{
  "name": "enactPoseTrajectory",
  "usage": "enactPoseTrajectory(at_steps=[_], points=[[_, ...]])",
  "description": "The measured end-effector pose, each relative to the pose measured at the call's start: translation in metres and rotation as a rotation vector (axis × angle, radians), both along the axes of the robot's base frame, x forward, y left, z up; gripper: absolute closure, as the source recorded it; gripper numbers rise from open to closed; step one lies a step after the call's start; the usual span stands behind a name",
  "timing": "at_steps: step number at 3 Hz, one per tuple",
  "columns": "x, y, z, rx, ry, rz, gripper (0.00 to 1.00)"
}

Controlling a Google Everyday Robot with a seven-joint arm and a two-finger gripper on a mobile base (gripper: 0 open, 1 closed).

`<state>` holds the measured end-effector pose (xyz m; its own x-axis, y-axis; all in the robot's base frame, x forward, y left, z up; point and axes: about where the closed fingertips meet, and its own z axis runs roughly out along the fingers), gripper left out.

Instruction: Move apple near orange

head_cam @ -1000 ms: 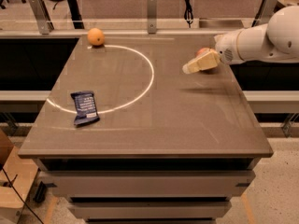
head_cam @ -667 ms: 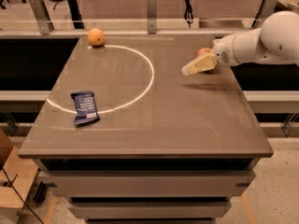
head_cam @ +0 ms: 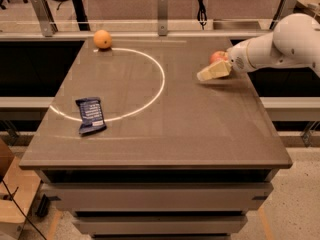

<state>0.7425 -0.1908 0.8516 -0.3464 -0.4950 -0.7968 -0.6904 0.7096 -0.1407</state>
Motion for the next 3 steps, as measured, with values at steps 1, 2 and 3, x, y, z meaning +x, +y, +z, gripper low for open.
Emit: enactPoseTrajectory(at_steps=[1,2,3], points=[[-0.001,0.006,0.012,-0.029,-0.023,0.009,0.41],[0.002,0.023,0.040,-0.034,-0.086,0.041,0.65],[0.007,0.053,0.066,-0.007,-0.145,0.104,0.88]])
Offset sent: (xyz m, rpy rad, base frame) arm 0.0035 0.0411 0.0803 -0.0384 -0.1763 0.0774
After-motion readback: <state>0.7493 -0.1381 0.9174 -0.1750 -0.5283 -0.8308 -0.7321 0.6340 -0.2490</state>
